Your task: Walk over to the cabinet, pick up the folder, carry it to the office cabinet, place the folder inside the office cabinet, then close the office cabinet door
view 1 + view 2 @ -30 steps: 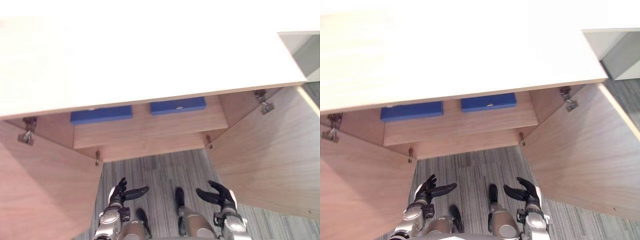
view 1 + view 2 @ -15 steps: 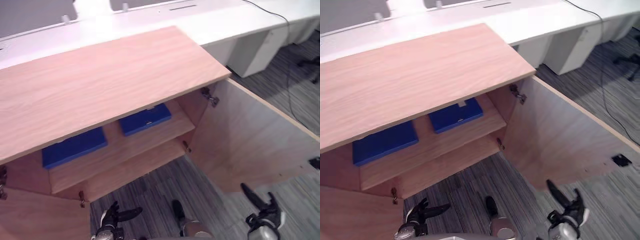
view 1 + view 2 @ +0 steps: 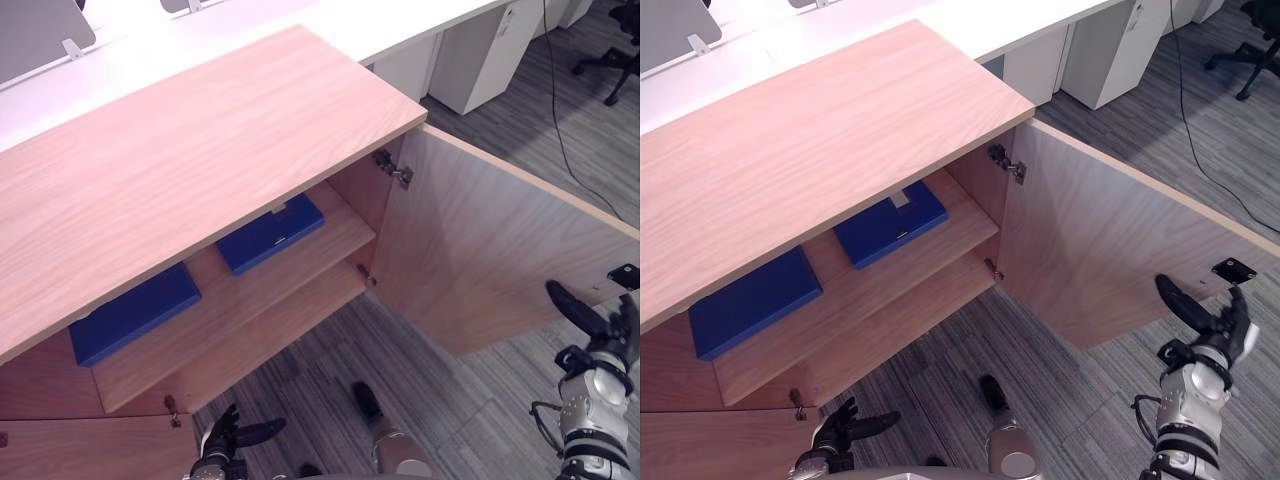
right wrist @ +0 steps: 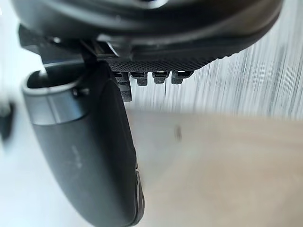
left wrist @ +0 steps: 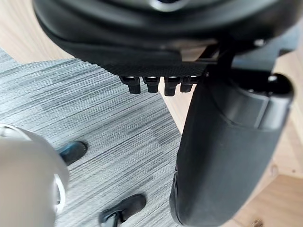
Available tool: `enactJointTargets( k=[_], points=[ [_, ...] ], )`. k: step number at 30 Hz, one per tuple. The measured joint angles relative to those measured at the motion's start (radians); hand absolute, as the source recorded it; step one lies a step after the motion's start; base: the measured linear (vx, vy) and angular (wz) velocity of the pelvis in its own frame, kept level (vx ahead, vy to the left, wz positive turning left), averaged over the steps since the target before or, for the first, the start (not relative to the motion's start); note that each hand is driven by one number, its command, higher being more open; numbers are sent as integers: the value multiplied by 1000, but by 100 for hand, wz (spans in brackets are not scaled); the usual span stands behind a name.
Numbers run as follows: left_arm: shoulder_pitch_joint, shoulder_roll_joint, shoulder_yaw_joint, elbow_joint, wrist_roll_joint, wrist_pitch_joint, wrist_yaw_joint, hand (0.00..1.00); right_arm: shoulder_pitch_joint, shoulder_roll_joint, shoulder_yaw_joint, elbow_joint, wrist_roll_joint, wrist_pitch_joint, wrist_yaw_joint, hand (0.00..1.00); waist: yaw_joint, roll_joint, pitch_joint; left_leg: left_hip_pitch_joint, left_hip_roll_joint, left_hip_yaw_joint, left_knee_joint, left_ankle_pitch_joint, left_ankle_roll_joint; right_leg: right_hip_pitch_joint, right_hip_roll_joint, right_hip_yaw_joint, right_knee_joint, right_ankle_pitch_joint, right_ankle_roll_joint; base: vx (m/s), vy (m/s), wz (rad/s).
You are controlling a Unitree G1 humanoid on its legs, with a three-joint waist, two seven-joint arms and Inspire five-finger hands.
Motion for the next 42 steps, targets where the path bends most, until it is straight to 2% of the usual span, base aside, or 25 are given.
enactJointTargets(
  k=[5, 9, 11, 14, 16, 17, 18, 19, 21, 23, 25, 27, 30, 32, 33, 35, 37, 40, 42],
  points=[
    [0, 0, -51, 27, 32, -4, -6, 100, 9, -46, 72, -1, -5, 6, 24, 100, -13, 5, 12, 0, 6, -25, 0, -5, 3, 0, 5, 1, 0, 0, 0, 30, -39, -3],
    [-1, -1, -53, 27, 42, -7, -5, 100, 127, -25, 97, -151, -19, 25, 22, 100, -16, 5, 14, 1, 13, -26, 1, -5, 2, 0, 11, 1, -2, 0, 0, 7, -48, -2],
    [-1, -1, -51, 31, 44, -7, -2, 100, 212, 39, 96, -287, -31, 30, 13, 100, -25, 4, 14, 2, 18, -26, 3, -5, 2, 0, 16, 1, -2, -1, -4, 7, -66, -4],
    [-10, -16, -41, 34, 77, -7, 6, 100, 413, 244, 120, -586, -107, 32, -6, 100, -45, -1, 17, 9, 29, -22, 8, -6, 2, 7, 30, 6, 0, 7, -14, 5, -73, -7],
    [-25, -30, -41, 34, 80, -7, 18, 100, 595, 343, 233, -764, -139, 32, -8, 100, -57, -11, 26, 18, 38, -23, 16, -8, -1, 23, 35, 6, 0, 10, -19, -20, -83, -5],
    [-32, -33, -42, 34, 81, -7, 20, 100, 652, 359, 277, -811, -142, 32, -7, 100, -61, -16, 29, 18, 39, -23, 21, -8, -2, 26, 35, 6, 0, 11, -20, -61, -76, -1],
    [-46, -34, -42, 34, 98, -7, 21, 100, 748, 376, 380, -884, -142, 32, -3, 100, -67, -28, 36, 17, 42, -24, 34, -12, -5, 33, 35, 6, 0, 12, -23, -68, -59, 0],
    [-54, -32, -42, 34, 104, -8, 20, 100, 789, 379, 431, -914, -143, 32, -2, 100, -67, -36, 40, 17, 44, -24, 43, -15, -6, 36, 35, 6, 0, 12, -26, -95, -72, 2],
    [-77, -13, -54, 39, 146, -11, 11, 100, 904, 367, 625, -978, -145, 32, 35, 100, -66, -74, 44, 5, 47, -32, 69, -20, -4, 38, 29, -5, 1, 8, -31, -104, -77, 7],
    [-102, 6, -63, 74, 159, -12, -4, 100, 924, 328, 748, -1010, -145, 50, 82, 100, -60, -93, 44, 0, 45, -42, 77, -23, -7, 39, 19, -24, 1, 8, -32, -91, -72, 19],
    [-134, 24, -93, 106, 177, -8, -8, 100, 907, 279, 840, -1031, -140, 79, 146, 100, -36, -103, 51, 0, 42, -68, 86, -21, -11, 54, 9, -48, 1, 9, -33, -52, -42, 36],
    [-156, 48, -103, 105, 177, -6, -6, 100, 792, 241, 922, -1039, -141, 86, 233, 100, 6, -123, 63, 0, 44, -107, 105, -18, -13, 76, 2, -86, 1, 11, -36, -30, -26, 49],
    [-159, 78, -127, 96, 176, -2, 0, 100, 625, 247, 968, -1064, -145, 84, 271, 100, 41, -146, 65, -15, 46, -164, 125, -15, -8, 97, -12, -142, 1, 14, -39, -32, -10, 61],
    [-156, 82, -131, 93, 173, -1, 5, 100, 507, 260, 958, -1052, -169, 83, 264, 100, 56, -156, 60, -39, 43, -216, 139, -15, -6, 105, -26, -192, 1, 9, -33, -28, 8, 80],
    [-148, 81, -131, 84, 171, 0, 14, 100, 414, 278, 919, -972, -197, 68, 247, 100, 75, -164, 56, -59, 38, -251, 148, -12, -1, 106, -36, -225, 1, 4, -31, -18, 15, 70],
    [-125, 79, -127, 60, 153, 5, 22, 100, 286, 302, 846, -843, -244, 38, 207, 100, 84, -166, 54, -87, 30, -305, 156, -6, 7, 110, -51, -277, 2, -2, -26, -8, 16, 78],
    [-109, 77, -119, 46, 137, 5, 29, 100, 139, 327, 748, -695, -270, 26, 161, 100, 110, -166, 54, -108, 22, -346, 161, 1, 10, 111, -62, -314, 2, -6, -22, -16, 19, 71],
    [-74, 77, -76, 13, 75, 5, 43, 100, -24, 337, 516, -428, -308, 43, 16, 100, 150, -167, 54, -134, 13, -395, 160, 16, 11, 111, -74, -357, 2, -8, -20, -24, 6, 52],
    [-68, 83, -55, 9, 56, 5, 44, 100, -81, 306, 477, -296, -307, 80, -26, 100, 164, -164, 56, -148, 9, -419, 157, 25, 10, 107, -80, -378, 2, -10, -20, -35, -12, 34]
  ],
)
